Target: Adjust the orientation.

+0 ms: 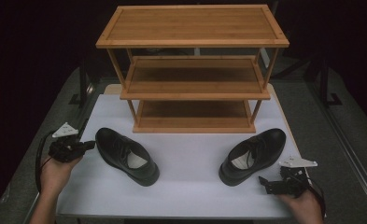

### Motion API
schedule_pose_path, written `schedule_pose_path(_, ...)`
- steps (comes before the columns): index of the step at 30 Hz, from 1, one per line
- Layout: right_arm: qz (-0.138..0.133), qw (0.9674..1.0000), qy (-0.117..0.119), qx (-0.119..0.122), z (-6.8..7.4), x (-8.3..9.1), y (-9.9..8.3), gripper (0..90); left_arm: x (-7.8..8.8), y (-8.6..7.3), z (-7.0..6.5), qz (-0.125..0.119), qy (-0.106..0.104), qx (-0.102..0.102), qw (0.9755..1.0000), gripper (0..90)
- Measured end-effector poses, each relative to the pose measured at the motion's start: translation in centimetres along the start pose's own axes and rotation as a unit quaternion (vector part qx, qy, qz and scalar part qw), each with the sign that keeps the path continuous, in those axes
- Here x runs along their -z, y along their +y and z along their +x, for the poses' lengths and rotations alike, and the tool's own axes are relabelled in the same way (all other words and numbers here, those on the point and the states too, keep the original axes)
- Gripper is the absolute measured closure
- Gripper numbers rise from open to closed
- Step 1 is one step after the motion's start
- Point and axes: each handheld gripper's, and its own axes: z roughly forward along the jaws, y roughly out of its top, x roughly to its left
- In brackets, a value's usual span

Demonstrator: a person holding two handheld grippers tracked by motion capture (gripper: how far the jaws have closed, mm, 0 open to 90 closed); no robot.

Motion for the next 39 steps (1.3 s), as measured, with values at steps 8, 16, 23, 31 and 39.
schedule_pose_path(8,0.000,1.0000,0.000,0.000,0.0,0.0,0.0,1.2,-2.2,2.0,2.6,0.003,0.029,0.001,0.9996,89.8)
schedule_pose_path(16,0.000,1.0000,0.000,0.000,0.0,0.0,0.0,1.2,-5.0,2.4,4.7,0.011,0.044,-0.003,0.9990,89.8)
schedule_pose_path(23,0.000,1.0000,0.001,-0.001,0.0,0.0,0.0,1.2,-7.1,1.4,5.9,0.033,0.050,0.011,0.9982,89.8)
schedule_pose_path(31,-0.001,1.0000,0.001,0.000,0.0,0.0,0.0,1.2,-7.6,1.1,5.6,0.041,0.045,0.019,0.9980,90.0)
schedule_pose_path(39,0.000,1.0000,0.001,-0.001,0.0,0.0,0.0,1.2,-7.2,0.7,5.1,0.037,0.034,0.033,0.9982,90.0)
